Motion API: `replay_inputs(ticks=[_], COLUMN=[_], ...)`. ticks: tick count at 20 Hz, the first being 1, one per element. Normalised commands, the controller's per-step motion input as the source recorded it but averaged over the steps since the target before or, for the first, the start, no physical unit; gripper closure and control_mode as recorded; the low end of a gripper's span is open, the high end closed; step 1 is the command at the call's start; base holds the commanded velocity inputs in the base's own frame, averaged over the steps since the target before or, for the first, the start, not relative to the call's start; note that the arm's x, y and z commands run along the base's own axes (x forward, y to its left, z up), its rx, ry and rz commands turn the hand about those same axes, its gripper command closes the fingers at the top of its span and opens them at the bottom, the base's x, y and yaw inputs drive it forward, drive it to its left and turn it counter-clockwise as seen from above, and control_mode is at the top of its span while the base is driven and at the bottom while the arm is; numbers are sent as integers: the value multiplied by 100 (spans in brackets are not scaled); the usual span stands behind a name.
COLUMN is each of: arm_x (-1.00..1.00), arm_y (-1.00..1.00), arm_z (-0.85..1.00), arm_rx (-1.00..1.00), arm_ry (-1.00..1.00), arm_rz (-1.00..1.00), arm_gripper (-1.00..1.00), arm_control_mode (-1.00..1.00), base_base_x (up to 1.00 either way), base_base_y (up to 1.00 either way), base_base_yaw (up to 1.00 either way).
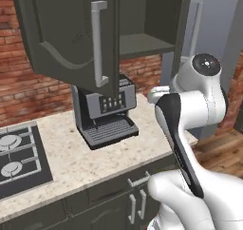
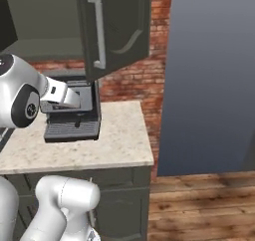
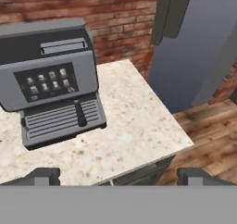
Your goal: Close all open cabinet doors.
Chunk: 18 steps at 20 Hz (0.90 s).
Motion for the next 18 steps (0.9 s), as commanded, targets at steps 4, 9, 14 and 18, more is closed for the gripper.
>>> replay_inputs(ticks=[4, 9, 14, 18], arm_x=[0, 0, 0, 0], arm_y=[0, 0, 0, 0], arm_z=[0, 0, 0, 0], arm_rx=[0, 0, 0, 0], arm_ry=[0, 0, 0, 0], arm_rz=[0, 0, 0, 0], arm_gripper=[-100, -100, -100, -100], arm_control_mode=[100, 100, 100, 100], base_base_x=[25, 46, 49, 17], base_base_y=[-3, -8, -23, -31], base_base_yaw=[34, 33, 25, 14])
